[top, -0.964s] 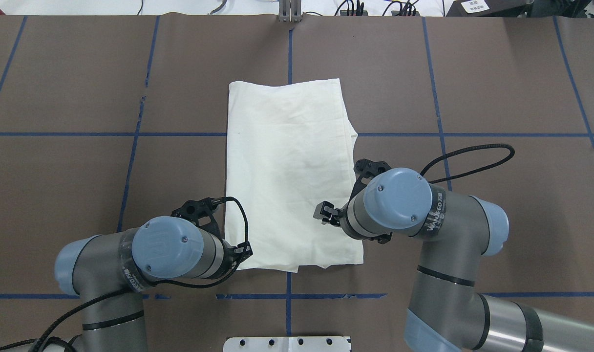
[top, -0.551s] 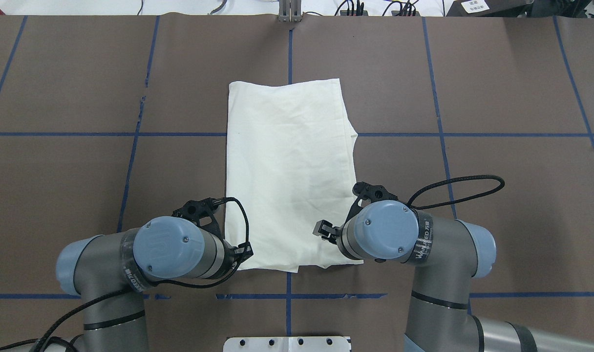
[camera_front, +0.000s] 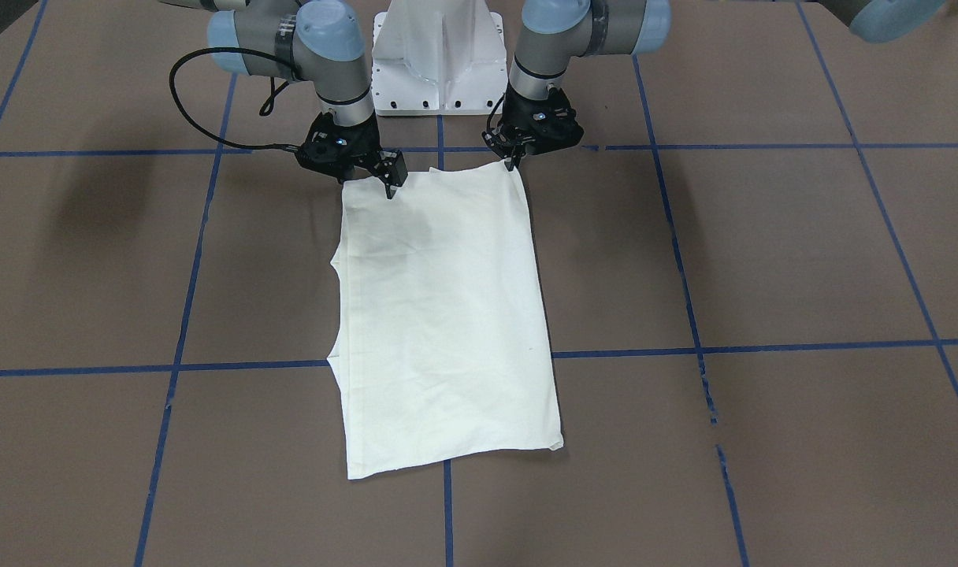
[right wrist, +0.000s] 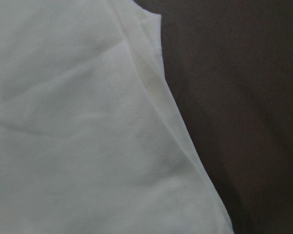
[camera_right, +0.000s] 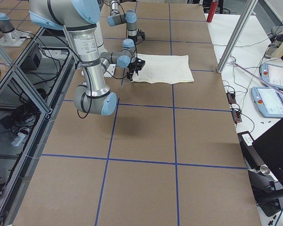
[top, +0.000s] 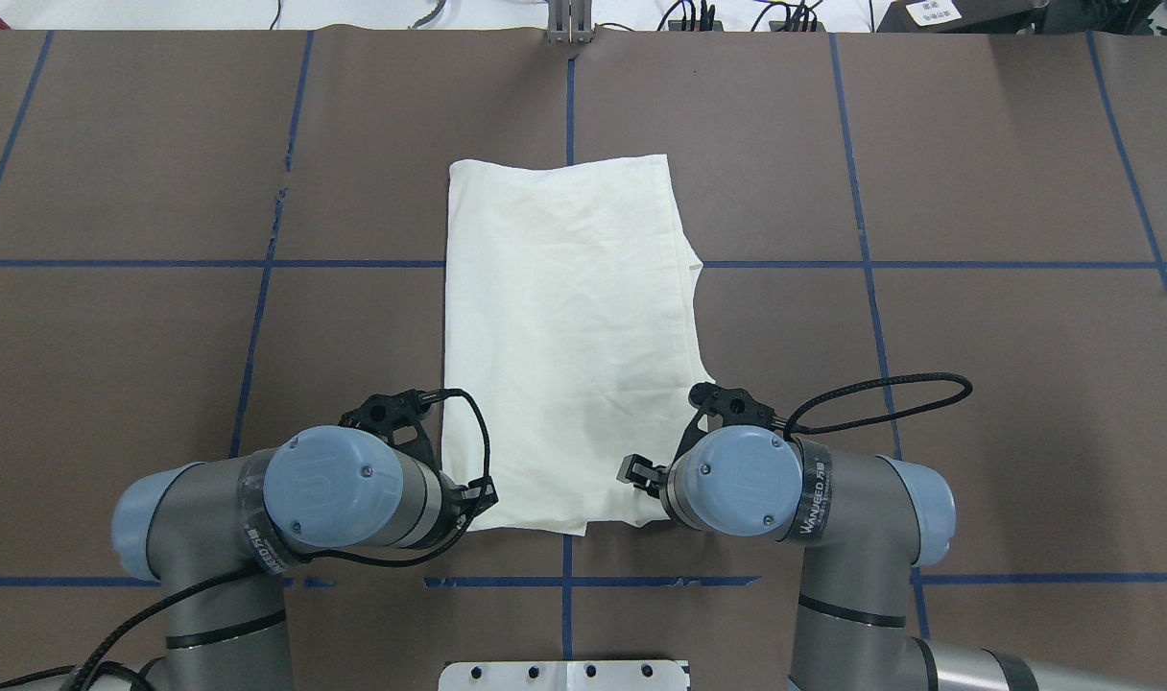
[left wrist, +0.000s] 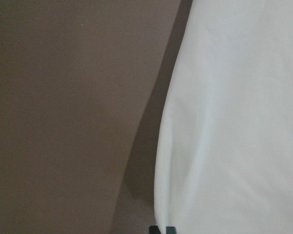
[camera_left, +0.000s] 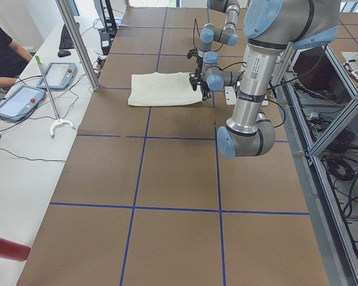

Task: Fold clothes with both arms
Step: 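Grasp the near corners with both grippers and pull slightly toward the robot, then lift the near edge with both grippers and fold it toward the far end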

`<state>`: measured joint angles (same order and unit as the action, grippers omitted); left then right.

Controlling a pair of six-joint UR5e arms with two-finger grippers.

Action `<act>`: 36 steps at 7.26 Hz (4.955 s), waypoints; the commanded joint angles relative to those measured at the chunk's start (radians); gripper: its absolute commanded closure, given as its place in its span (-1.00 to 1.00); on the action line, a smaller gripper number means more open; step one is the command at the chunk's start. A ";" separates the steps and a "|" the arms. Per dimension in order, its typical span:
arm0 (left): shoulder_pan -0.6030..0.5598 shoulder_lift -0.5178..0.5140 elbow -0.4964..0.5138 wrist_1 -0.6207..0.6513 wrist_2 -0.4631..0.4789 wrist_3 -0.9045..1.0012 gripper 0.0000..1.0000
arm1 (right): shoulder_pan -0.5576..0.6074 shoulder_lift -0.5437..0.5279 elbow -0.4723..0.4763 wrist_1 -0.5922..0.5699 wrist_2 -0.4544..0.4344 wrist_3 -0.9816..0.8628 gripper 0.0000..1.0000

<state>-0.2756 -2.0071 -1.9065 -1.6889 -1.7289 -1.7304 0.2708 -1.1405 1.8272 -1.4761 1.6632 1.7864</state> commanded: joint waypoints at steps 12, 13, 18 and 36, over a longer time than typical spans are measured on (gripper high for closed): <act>0.004 0.001 0.011 -0.002 0.005 0.000 1.00 | 0.019 0.036 -0.017 0.000 0.004 0.019 1.00; 0.009 -0.001 0.012 -0.002 0.005 0.000 1.00 | 0.022 0.044 -0.016 0.000 0.004 0.019 1.00; 0.104 0.051 -0.129 0.017 0.031 -0.003 1.00 | -0.030 -0.037 0.165 0.000 0.032 0.007 1.00; -0.370 -0.240 0.337 -0.235 -0.090 0.170 1.00 | 0.396 0.306 -0.454 0.191 0.276 -0.091 1.00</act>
<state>-0.6356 -2.2168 -1.6257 -1.9026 -1.8213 -1.5615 0.6629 -0.8394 1.3905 -1.2902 1.9388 1.6924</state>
